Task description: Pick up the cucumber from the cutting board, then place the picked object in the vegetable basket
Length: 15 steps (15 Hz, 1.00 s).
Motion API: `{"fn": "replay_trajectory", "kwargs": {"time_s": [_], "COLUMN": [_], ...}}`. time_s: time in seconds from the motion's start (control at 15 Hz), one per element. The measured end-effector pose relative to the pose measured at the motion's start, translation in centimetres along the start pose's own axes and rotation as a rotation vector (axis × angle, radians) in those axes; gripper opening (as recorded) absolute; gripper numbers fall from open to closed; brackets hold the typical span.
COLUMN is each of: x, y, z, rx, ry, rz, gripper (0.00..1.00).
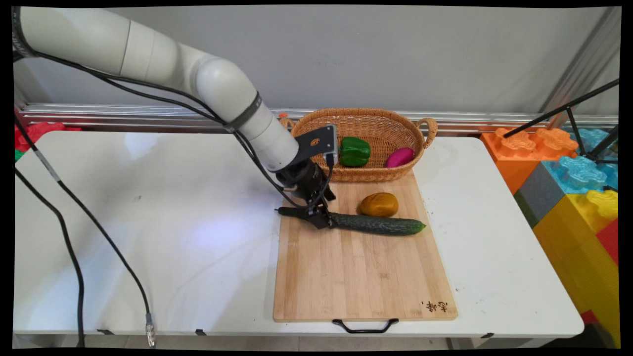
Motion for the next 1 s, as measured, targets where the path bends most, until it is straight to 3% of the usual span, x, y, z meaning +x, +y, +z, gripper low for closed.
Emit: {"fn": "replay_trajectory", "kwargs": {"time_s": [0.6, 1.0], "x": [0.3, 4.0], "y": [2.0, 3.0], "z": [-0.9, -5.6], "rx": [-0.025, -0.047], "ry": [0.006, 0.068], "rz": [0.036, 0.009], "gripper": [0.00, 0.00]}}
